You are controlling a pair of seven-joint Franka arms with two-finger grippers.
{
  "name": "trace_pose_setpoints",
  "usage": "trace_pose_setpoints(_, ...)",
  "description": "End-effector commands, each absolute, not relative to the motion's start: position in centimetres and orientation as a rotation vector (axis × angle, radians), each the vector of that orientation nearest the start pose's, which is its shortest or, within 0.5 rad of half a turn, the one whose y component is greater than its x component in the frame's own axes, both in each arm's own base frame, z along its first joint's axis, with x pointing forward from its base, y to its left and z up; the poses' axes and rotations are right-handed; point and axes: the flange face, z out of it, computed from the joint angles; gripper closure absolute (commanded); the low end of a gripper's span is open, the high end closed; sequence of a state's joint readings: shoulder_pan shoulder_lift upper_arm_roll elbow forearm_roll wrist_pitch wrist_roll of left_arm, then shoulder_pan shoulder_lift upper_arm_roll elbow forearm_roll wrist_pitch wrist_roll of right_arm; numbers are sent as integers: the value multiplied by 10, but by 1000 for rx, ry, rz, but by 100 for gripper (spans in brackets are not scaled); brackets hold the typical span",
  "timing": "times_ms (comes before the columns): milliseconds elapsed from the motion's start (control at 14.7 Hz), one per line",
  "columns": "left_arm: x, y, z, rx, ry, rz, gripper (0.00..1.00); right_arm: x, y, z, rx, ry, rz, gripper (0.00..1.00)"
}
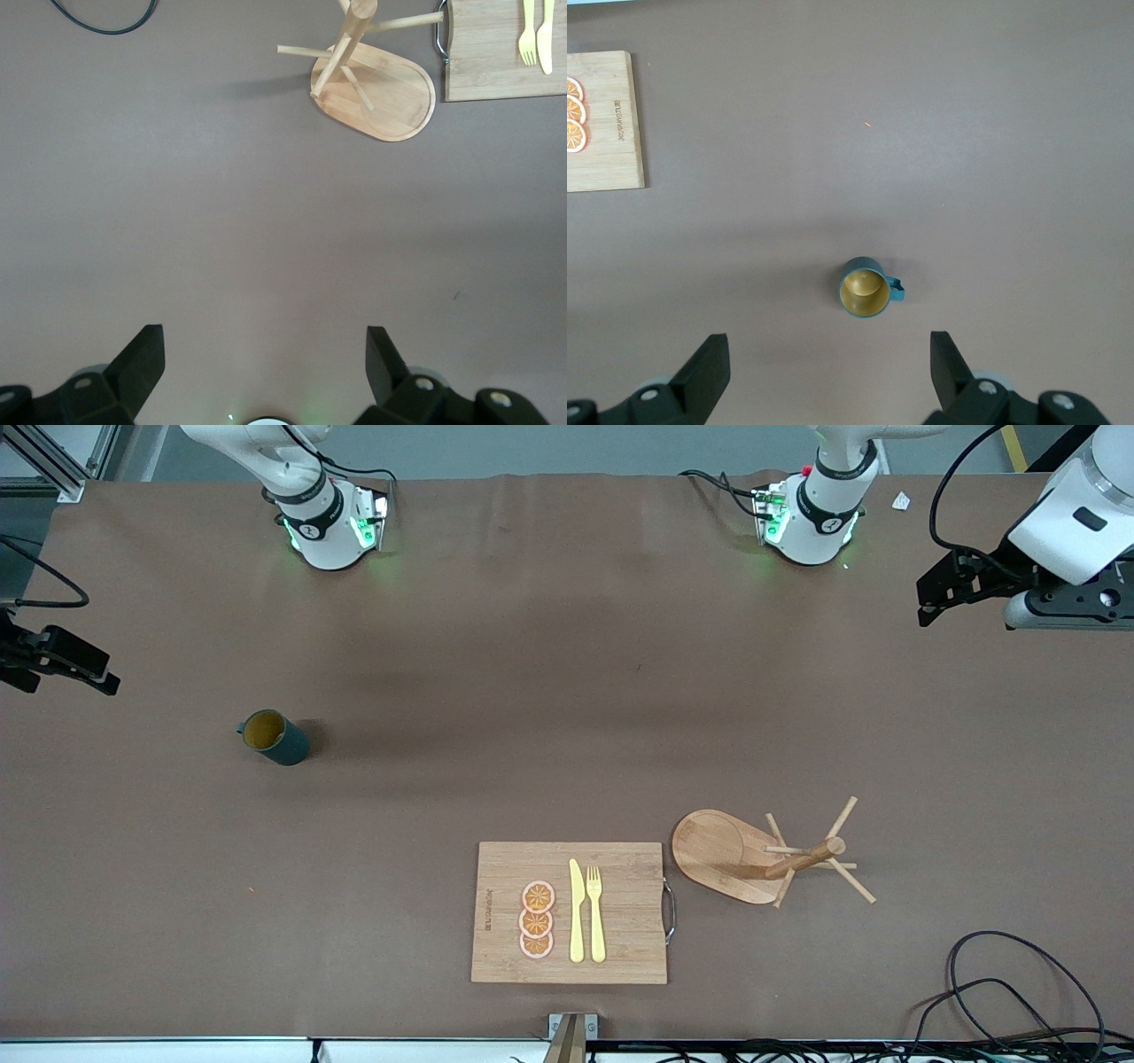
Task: Pass cup and hang on rack
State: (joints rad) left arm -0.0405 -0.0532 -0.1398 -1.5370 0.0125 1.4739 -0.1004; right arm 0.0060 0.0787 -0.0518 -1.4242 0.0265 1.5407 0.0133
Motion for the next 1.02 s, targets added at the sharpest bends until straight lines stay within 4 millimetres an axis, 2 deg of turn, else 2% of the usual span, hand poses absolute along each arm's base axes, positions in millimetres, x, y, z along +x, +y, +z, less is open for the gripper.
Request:
trace_pose_setpoints(0, 520, -94, 667, -3116, 107, 5, 0, 575, -24, 647, -3107, 97, -63, 0)
trace_pose_setpoints(273, 520, -94, 674, -3117, 116, -16, 0, 575, -24, 645, -3107, 97, -54, 0)
trace_pose_setpoints(341, 520, -93, 674, -3117, 119, -18, 0, 575, -24, 639, -3107, 100, -30, 0)
trace_pose_setpoints(614, 520, -94, 674, -3118, 131, -16, 0, 566, -23, 595, -3099, 107, -11, 0)
trace_pose_setpoints(818, 520, -95, 672, -3117, 124, -11, 0, 551, -23, 552, -3088, 128, 16, 0)
trace_pose_setpoints(955, 520, -96, 673, -3118, 124, -13, 0, 544, -21, 532, -3080, 133, -1, 0)
